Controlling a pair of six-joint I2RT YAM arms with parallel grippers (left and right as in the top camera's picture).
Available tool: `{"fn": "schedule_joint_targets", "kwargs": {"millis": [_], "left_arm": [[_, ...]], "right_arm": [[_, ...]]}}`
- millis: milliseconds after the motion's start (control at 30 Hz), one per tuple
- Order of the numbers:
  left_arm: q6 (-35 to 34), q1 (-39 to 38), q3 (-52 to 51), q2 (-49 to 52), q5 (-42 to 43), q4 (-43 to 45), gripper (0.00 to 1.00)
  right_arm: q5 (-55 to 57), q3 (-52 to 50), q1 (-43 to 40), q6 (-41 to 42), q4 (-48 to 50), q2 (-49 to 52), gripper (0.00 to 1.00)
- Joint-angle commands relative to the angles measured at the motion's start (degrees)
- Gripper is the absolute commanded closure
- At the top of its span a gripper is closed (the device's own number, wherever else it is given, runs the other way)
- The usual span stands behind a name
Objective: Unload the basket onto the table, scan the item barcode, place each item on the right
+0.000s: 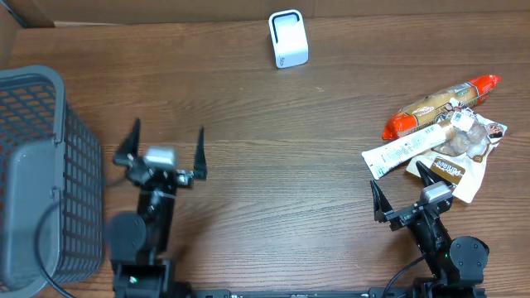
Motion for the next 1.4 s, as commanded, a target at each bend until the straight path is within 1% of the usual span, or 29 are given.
{"fn": "schedule_joint_targets", "kwargs": {"millis": [0,433,633,867,1367], "left_arm": [[4.1,0.3,-6.0,-5.5,1.7,1.2,0.00],[4.3,0.3,-20.1,-23.0,1.5,0.7,0.00],[4.2,0.3,-20.0,-28.9,1.5,-11.8,0.00],[4.1,0.3,-20.0,-28.8,1.1,-20.7,0.00],[4.2,0.3,-20.0,-28.8,1.0,-20.7,0.00]], "right_arm": [[0.4,-0.6,0.5,0.3,0.3,-0.6,0.00],[0.3,-0.6,0.5,0.3,0.3,-0.6,0.00],[0.4,-0.6,0.5,0.3,0.3,-0.6,0.00],[0.3,-0.6,0.5,0.4,0.3,-0.6,0.00],[0.3,-0.6,0.5,0.3,0.3,-0.6,0.00]]}}
